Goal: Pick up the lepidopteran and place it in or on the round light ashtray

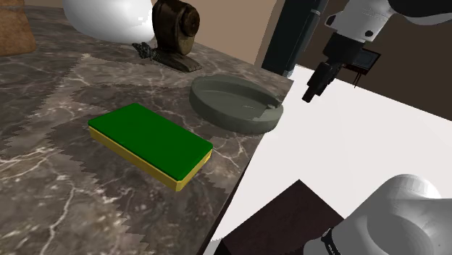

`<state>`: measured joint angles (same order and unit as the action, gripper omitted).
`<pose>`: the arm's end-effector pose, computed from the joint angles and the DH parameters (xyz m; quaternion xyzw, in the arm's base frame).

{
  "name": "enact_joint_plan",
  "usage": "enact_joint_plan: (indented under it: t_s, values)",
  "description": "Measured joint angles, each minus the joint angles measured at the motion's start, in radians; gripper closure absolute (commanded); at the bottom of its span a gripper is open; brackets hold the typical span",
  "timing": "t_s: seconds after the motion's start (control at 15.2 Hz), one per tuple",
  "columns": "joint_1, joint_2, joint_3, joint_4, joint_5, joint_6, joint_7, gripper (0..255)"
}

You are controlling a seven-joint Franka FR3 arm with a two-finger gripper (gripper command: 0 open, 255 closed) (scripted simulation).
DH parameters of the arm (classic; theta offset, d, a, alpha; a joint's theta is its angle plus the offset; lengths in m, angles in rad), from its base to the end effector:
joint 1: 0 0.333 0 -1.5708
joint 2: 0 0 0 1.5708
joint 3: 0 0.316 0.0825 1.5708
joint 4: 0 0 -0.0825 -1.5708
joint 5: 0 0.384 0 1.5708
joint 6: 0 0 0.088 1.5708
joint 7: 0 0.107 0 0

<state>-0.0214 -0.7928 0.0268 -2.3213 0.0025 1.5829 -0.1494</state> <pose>0.3067 0.0048 0.6100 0.9969 0.0736 0.0264 0.0103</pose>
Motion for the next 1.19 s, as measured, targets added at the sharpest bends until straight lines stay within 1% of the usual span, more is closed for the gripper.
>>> enact_joint_plan:
  t_s: [0.13, 0.33, 0.46, 0.66, 0.86, 1.19]
  values:
    - [0.002, 0.005, 0.01, 0.001, 0.003, 0.011, 0.01, 0]
    - [0.013, 0.04, 0.069, 0.013, 0.021, 0.072, 0.07, 0]
    - [0.019, 0.077, 0.115, 0.041, 0.03, 0.111, 0.118, 0]
    - [0.021, 0.126, 0.176, 0.062, 0.029, 0.182, 0.18, 0]
    - [0.019, 0.18, 0.245, 0.117, 0.019, 0.224, 0.253, 0]
    - [-0.001, 0.304, 0.36, 0.212, -0.034, 0.314, 0.379, 0]
